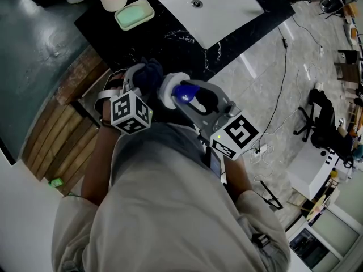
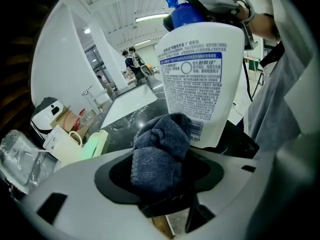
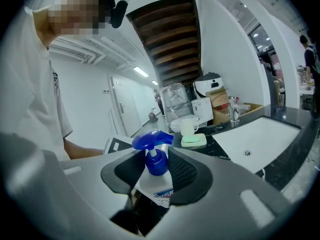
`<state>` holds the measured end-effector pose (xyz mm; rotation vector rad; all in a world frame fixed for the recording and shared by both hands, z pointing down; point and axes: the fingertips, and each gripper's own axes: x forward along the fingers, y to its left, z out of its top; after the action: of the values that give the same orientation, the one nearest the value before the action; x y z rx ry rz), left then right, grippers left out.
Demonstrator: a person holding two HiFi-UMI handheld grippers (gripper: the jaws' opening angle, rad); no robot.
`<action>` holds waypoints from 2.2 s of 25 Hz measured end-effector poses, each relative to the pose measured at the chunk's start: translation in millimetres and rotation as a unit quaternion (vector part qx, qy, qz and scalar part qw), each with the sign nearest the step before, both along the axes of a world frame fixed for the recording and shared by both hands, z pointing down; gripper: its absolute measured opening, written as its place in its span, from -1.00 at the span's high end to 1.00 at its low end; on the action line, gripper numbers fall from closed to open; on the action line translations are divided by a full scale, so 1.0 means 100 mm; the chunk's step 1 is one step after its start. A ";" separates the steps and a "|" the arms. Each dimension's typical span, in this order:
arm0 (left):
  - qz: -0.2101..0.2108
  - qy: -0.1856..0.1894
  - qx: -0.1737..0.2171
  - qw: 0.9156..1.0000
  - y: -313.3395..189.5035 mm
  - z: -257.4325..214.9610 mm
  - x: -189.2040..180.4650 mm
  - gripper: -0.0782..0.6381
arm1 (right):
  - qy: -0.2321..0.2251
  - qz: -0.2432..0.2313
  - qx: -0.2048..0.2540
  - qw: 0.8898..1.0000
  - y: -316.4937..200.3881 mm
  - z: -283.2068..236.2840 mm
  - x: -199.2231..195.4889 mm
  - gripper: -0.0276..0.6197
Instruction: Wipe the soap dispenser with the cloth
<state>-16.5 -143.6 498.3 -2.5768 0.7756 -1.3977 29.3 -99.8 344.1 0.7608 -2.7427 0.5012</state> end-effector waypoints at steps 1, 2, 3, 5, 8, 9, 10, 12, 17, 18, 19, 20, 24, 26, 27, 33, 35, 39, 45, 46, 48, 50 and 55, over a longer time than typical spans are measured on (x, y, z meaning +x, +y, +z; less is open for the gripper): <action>0.000 0.002 -0.001 1.000 0.00 0.00 0.00 0.09 | 0.000 0.000 -0.001 1.000 0.00 0.00 0.00 0.49; 0.001 0.003 -0.002 1.000 0.00 -0.01 0.00 0.09 | 0.000 -0.001 -0.001 1.000 0.00 0.00 -0.01 0.49; 0.001 0.005 -0.002 1.000 0.00 -0.02 0.01 0.09 | 0.000 -0.002 -0.001 1.000 0.00 0.00 -0.01 0.49; 0.002 0.007 -0.002 1.000 -0.01 -0.04 0.02 0.09 | 0.000 -0.003 -0.002 1.000 0.00 0.00 -0.02 0.49; -0.001 0.015 -0.003 1.000 -0.01 -0.06 0.03 0.09 | -0.002 -0.003 -0.002 1.000 0.00 0.01 -0.04 0.49; -0.003 0.017 -0.004 1.000 -0.02 -0.06 0.03 0.09 | -0.002 -0.003 -0.002 1.000 0.00 0.01 -0.04 0.49; -0.003 0.017 -0.004 1.000 -0.02 -0.07 0.03 0.09 | -0.002 -0.003 -0.002 1.000 -0.01 0.01 -0.04 0.49; -0.003 0.017 -0.005 1.000 -0.01 -0.08 0.03 0.09 | -0.003 -0.003 -0.003 1.000 -0.01 0.01 -0.05 0.49; -0.008 0.027 -0.008 1.000 -0.01 -0.10 0.03 0.09 | -0.005 -0.003 -0.002 1.000 -0.01 0.02 -0.05 0.49; -0.010 0.030 -0.009 0.999 -0.01 -0.11 0.03 0.09 | -0.005 -0.002 -0.003 1.000 -0.02 0.02 -0.05 0.49; -0.011 0.032 -0.010 0.999 -0.01 -0.13 0.03 0.09 | -0.006 -0.002 -0.003 1.000 -0.02 0.02 -0.05 0.49; -0.012 0.034 -0.010 0.999 -0.01 -0.14 0.04 0.09 | -0.007 -0.001 -0.003 1.000 -0.02 0.02 -0.05 0.49; -0.014 0.044 -0.011 0.999 -0.01 -0.18 0.05 0.09 | -0.008 0.000 -0.004 1.000 -0.01 0.02 -0.04 0.49; -0.016 0.053 -0.013 0.998 -0.02 -0.21 0.06 0.09 | -0.008 0.000 -0.006 1.000 -0.01 0.03 -0.03 0.49; -0.017 0.057 -0.013 0.998 -0.02 -0.22 0.07 0.09 | -0.009 0.000 -0.007 1.000 -0.02 0.03 -0.03 0.49; -0.021 0.074 -0.016 0.997 -0.03 -0.28 0.07 0.09 | -0.012 -0.002 -0.006 1.000 -0.01 0.03 -0.04 0.49; -0.025 0.091 -0.023 0.995 -0.03 -0.32 0.08 0.09 | -0.013 -0.003 -0.007 1.000 -0.01 0.03 -0.04 0.49; -0.030 0.112 -0.030 0.993 -0.02 -0.38 0.08 0.09 | -0.013 -0.004 -0.008 1.000 -0.01 0.03 -0.05 0.49; -0.031 0.125 -0.028 0.991 -0.03 -0.45 0.07 0.09 | -0.009 -0.005 -0.012 1.000 -0.02 0.03 -0.07 0.49; -0.031 0.127 -0.027 0.991 -0.03 -0.46 0.07 0.09 | -0.009 -0.005 -0.012 1.000 -0.03 0.04 -0.08 0.49; -0.031 0.131 -0.027 0.991 -0.04 -0.48 0.08 0.09 | -0.007 -0.006 -0.012 1.000 -0.03 0.04 -0.08 0.49; -0.030 0.136 -0.026 0.990 -0.05 -0.51 0.08 0.09 | -0.007 -0.006 -0.013 1.000 -0.04 0.04 -0.08 0.49; -0.030 0.144 -0.018 0.989 -0.04 -0.62 0.08 0.09 | -0.008 -0.006 -0.013 1.000 -0.03 0.03 -0.09 0.49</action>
<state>-8.9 -147.9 435.9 -2.8456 0.8791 -1.0728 20.3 -103.3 347.3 0.7369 -2.7481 0.5415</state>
